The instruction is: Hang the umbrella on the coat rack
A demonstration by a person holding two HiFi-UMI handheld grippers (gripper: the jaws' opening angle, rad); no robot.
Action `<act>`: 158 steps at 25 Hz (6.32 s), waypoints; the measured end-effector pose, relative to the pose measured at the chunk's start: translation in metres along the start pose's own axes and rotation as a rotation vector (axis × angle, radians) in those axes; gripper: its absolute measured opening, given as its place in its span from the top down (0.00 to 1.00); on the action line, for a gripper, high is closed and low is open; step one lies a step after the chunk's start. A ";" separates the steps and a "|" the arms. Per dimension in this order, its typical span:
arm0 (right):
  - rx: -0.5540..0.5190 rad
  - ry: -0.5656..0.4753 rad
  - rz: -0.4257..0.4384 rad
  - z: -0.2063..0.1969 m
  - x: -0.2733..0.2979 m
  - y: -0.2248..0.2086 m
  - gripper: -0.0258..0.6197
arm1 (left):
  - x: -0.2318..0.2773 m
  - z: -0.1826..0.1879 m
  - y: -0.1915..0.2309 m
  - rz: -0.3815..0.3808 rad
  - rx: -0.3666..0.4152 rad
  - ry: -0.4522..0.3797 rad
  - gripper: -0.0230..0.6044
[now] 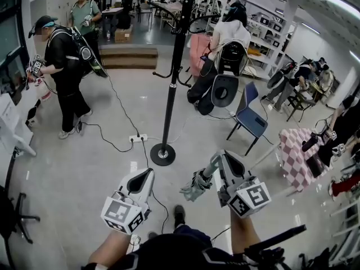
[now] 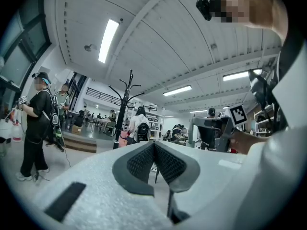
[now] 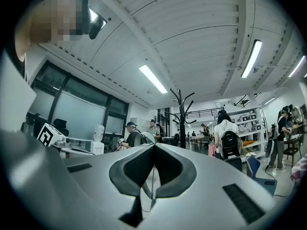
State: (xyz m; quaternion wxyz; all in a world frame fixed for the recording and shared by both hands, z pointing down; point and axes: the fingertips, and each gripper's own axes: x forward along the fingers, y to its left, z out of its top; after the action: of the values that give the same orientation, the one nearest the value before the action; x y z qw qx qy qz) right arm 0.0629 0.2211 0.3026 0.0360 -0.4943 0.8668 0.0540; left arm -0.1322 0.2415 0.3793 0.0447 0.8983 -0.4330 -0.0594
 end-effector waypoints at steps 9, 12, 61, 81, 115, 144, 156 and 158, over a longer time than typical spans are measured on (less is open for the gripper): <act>0.002 -0.045 0.048 0.006 0.046 -0.024 0.95 | 0.035 0.010 0.029 0.048 0.019 0.007 0.95; 0.002 -0.050 0.063 0.008 0.062 -0.039 0.95 | 0.057 0.015 0.033 0.047 0.033 0.005 0.95; 0.030 -0.044 0.230 -0.042 0.191 -0.219 0.95 | 0.283 -0.003 0.081 0.167 0.058 0.074 0.95; 0.018 0.010 0.054 -0.062 0.285 -0.218 0.95 | 0.334 0.008 0.180 -0.017 0.037 0.077 0.95; 0.031 0.150 -0.128 -0.135 0.371 -0.237 0.95 | 0.395 -0.018 0.252 -0.160 0.034 0.102 0.95; 0.026 0.276 0.016 -0.215 0.429 -0.283 0.95 | 0.468 -0.058 0.242 -0.104 0.068 0.177 0.95; -0.053 0.362 0.003 -0.229 0.440 -0.295 0.95 | 0.472 -0.069 0.245 -0.089 0.072 0.199 0.95; -0.072 0.382 0.002 -0.230 0.441 -0.295 0.95 | 0.472 -0.073 0.244 -0.091 0.069 0.205 0.95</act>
State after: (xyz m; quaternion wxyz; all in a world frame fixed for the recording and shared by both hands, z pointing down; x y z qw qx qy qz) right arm 0.0900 -0.3344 0.4629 -0.1467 -0.4957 0.8560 -0.0099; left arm -0.0189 -0.2775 0.4517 0.0551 0.9194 -0.3868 0.0459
